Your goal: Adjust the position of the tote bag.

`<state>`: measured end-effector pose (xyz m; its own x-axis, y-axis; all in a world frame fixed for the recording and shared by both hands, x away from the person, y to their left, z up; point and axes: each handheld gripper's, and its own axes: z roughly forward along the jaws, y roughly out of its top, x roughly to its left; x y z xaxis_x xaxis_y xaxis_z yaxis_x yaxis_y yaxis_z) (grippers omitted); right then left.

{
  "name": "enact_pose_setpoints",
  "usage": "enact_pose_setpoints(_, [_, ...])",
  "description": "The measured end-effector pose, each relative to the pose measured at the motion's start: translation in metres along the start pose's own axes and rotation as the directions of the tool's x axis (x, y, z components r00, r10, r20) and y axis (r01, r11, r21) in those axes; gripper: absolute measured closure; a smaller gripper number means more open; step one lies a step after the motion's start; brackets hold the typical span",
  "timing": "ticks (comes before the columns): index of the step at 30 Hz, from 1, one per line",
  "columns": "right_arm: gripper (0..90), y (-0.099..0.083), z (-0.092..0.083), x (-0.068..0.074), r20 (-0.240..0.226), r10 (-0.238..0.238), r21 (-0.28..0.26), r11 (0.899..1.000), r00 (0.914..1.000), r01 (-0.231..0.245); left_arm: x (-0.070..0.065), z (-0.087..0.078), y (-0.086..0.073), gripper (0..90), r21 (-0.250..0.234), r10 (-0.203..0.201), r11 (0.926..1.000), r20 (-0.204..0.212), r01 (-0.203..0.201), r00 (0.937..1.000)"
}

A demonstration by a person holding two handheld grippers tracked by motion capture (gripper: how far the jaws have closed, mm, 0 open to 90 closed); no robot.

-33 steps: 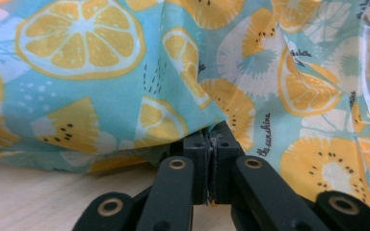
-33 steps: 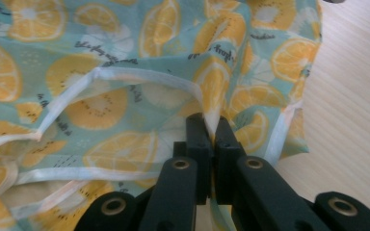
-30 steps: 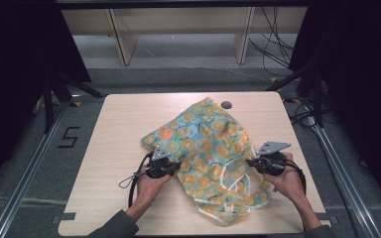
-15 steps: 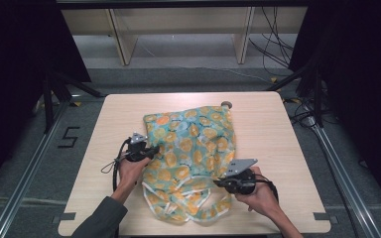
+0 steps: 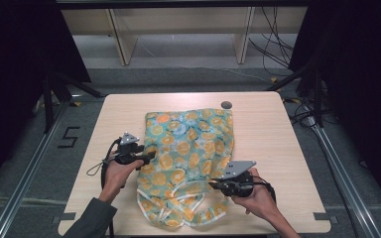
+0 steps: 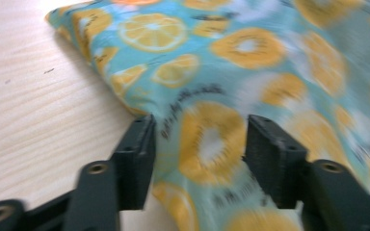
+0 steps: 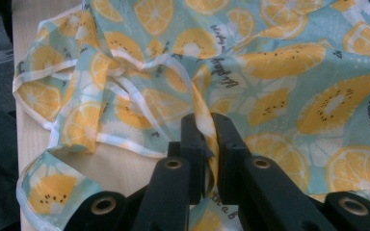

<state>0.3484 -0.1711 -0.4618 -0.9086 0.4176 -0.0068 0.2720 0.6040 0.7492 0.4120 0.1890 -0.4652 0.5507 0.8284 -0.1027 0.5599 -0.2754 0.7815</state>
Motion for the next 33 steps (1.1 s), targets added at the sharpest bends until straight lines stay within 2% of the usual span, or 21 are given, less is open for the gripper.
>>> enact_pose_setpoints(3, [86.3,0.001,0.000,0.000,0.009,-0.013,-0.001,1.000,0.9999,0.013,-0.012,-0.012,0.001,34.1,0.005,0.023,0.9997,0.018,-0.023,0.9996])
enact_pose_setpoints(4, [86.7,0.001,-0.001,0.001,0.012,0.005,-0.010,1.000,0.9999,-0.005,-0.027,-0.023,-0.001,33.8,0.007,0.069,0.9976,0.056,-0.069,0.9961])
enact_pose_setpoints(6, [86.9,0.002,-0.002,0.001,0.016,0.007,-0.014,1.000,0.9998,-0.007,-0.042,-0.032,-0.006,33.1,0.014,0.110,0.9936,0.104,-0.112,0.9884])
enact_pose_setpoints(8, [87.0,0.003,-0.004,0.000,0.019,0.021,-0.025,0.999,0.9996,-0.021,-0.055,-0.038,-0.013,32.8,0.016,0.137,0.9897,0.186,-0.142,0.9731])
enact_pose_setpoints(9, [87.0,0.004,-0.006,-0.003,0.024,0.019,-0.024,1.000,0.9995,-0.019,-0.055,-0.038,-0.013,32.7,0.016,0.137,0.9897,0.186,-0.142,0.9731])
enact_pose_setpoints(10, [87.0,0.004,-0.006,-0.003,0.031,0.037,-0.036,0.999,0.9988,-0.036,-0.064,-0.041,-0.022,32.3,0.030,0.157,0.9850,0.255,-0.170,0.9542])
enact_pose_setpoints(13, [87.1,0.006,-0.007,-0.007,0.028,0.053,-0.039,0.998,0.9982,-0.052,-0.071,-0.043,-0.035,28.4,0.049,0.199,0.9745,0.260,-0.219,0.9448])
enact_pose_setpoints(15, [87.2,0.007,-0.008,-0.009,0.028,0.062,-0.038,0.997,0.9977,-0.061,-0.073,-0.044,-0.039,25.9,0.051,0.192,0.9756,0.274,-0.214,0.9423])
enact_pose_setpoints(16, [87.1,0.009,-0.007,-0.011,0.035,0.067,-0.059,0.996,0.9971,-0.065,-0.076,-0.043,-0.046,25.0,0.057,0.199,0.9725,0.300,-0.226,0.9329])
enact_pose_setpoints(17, [87.2,0.011,-0.008,-0.013,0.035,0.059,-0.057,0.997,0.9977,-0.057,-0.079,-0.041,-0.049,24.4,0.053,0.203,0.9719,0.306,-0.229,0.9301])
enact_pose_setpoints(19, [87.2,0.013,-0.007,-0.015,0.032,0.072,-0.070,0.995,0.9969,-0.070,-0.080,-0.035,-0.054,23.9,0.084,0.248,0.9554,0.292,-0.283,0.9238])
enact_pose_setpoints(20, [87.2,0.014,-0.008,-0.017,0.027,0.074,-0.059,0.996,0.9969,-0.072,-0.081,-0.031,-0.056,23.5,0.088,0.254,0.9525,0.300,-0.292,0.9195])
enact_pose_setpoints(21, [87.2,0.015,-0.007,-0.017,0.033,0.083,-0.066,0.995,0.9960,-0.080,-0.081,-0.028,-0.058,23.7,0.113,0.269,0.9429,0.296,-0.313,0.9167])
enact_pose_setpoints(22, [87.2,0.015,-0.006,-0.018,0.033,0.071,-0.073,0.995,0.9969,-0.069,-0.081,-0.025,-0.059,24.6,0.125,0.273,0.9388,0.298,-0.321,0.9146])
enact_pose_setpoints(25, [87.2,0.014,-0.007,-0.020,0.032,0.087,-0.057,0.995,0.9957,-0.085,-0.081,-0.019,-0.063,35.8,0.148,0.323,0.9155,0.284,-0.374,0.9028])
enact_pose_setpoints(26, [87.2,0.014,-0.005,-0.020,0.029,0.098,-0.062,0.993,0.9947,-0.096,-0.081,-0.018,-0.064,41.7,0.147,0.321,0.9164,0.284,-0.372,0.9035])
enact_pose_setpoints(27, [87.2,0.014,-0.005,-0.020,0.025,0.092,-0.063,0.994,0.9955,-0.090,-0.080,-0.017,-0.064,48.0,0.153,0.328,0.9116,0.287,-0.382,0.8998])
enact_pose_setpoints(28, [87.1,0.014,-0.005,-0.021,0.027,0.086,-0.057,0.995,0.9960,-0.084,-0.080,-0.017,-0.064,56.0,0.146,0.349,0.9041,0.290,-0.402,0.8912])
enact_pose_setpoints(29, [87.1,0.014,-0.005,-0.021,0.027,0.090,-0.054,0.995,0.9956,-0.088,-0.080,-0.018,-0.064,64.5,0.133,0.363,0.9024,0.277,-0.410,0.8895])
enact_pose_setpoints(31, [87.0,0.014,-0.005,-0.021,0.028,0.091,-0.057,0.994,0.9955,-0.089,-0.079,-0.021,-0.062,78.2,0.101,0.371,0.9066,0.273,-0.410,0.8876])
enact_pose_setpoints(33, [86.9,0.014,-0.006,-0.021,0.030,0.096,-0.068,0.993,0.9949,-0.094,-0.077,-0.026,-0.058,86.3,0.063,0.358,0.9206,0.255,-0.385,0.8981])
